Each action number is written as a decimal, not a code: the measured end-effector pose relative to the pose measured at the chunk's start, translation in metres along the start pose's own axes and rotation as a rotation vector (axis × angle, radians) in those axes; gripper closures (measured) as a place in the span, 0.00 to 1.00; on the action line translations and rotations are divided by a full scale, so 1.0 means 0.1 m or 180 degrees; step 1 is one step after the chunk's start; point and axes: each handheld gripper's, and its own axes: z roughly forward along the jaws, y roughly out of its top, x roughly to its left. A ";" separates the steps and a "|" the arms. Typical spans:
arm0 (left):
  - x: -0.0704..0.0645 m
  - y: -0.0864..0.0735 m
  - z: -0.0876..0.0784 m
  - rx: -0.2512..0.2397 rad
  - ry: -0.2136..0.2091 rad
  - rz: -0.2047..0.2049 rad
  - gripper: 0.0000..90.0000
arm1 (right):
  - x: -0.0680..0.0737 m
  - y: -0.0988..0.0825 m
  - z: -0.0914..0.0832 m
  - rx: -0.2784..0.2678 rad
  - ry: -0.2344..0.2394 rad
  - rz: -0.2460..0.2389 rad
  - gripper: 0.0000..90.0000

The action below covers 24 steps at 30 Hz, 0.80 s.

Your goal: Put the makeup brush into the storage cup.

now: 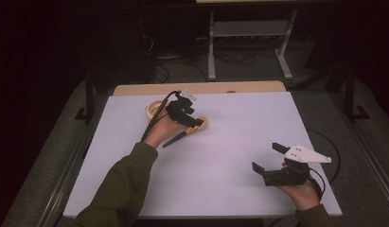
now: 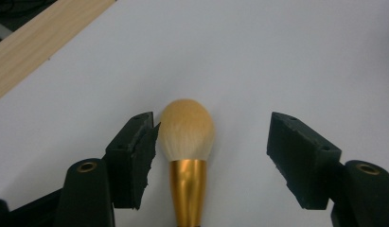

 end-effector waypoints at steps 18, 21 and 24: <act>0.01 -0.06 0.14 0.0413 0.0151 -0.0003 0.53 | 0.00 -0.01 0.00 0.0004 0.0004 0.0026 0.00; 0.01 -0.07 0.17 0.0481 0.0178 0.0020 0.55 | 0.00 -0.01 0.00 0.0004 0.0005 0.0026 0.00; 0.01 -0.08 0.19 0.0510 0.0181 0.0014 0.57 | 0.00 -0.01 0.00 0.0007 0.0004 0.0028 0.00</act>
